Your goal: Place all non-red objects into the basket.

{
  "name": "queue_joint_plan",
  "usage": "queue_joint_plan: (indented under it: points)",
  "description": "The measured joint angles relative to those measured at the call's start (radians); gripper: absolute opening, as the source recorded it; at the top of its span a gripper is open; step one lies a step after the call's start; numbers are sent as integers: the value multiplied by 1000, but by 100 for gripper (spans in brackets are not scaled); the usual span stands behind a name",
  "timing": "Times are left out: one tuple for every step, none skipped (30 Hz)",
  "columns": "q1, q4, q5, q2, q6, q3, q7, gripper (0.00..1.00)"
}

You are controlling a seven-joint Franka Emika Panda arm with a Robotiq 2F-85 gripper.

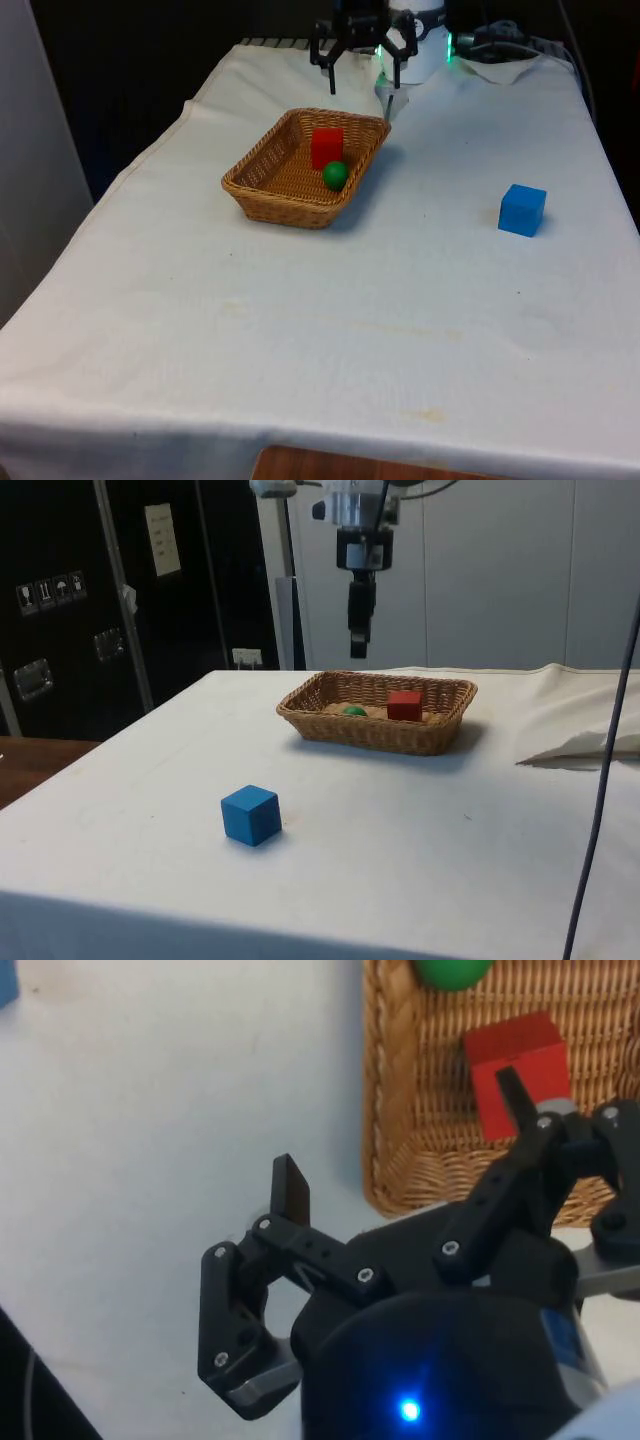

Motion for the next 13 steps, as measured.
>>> queue_joint_plan:
  points:
    - [1,1,0,-7,-4,4,4,100]
    - [1,3,0,-13,-8,8,9,100]
    - [1,4,-1,-19,-13,13,13,100]
    - [1,4,-1,-19,-13,13,13,100]
    - [1,6,-1,-26,-17,18,18,100]
    - [1,9,-1,-39,-27,27,27,100]
    - [1,12,-1,-45,-34,31,31,100]
    - [1,15,-1,-51,-39,36,35,100]
    - [1,17,-1,-57,-45,40,40,100]
    - [1,17,-1,-57,-45,40,40,100]
    - [1,19,-1,-62,-50,45,44,100]
    - [1,22,-1,-70,-58,52,50,100]
    - [1,22,-1,-72,-59,54,52,100]
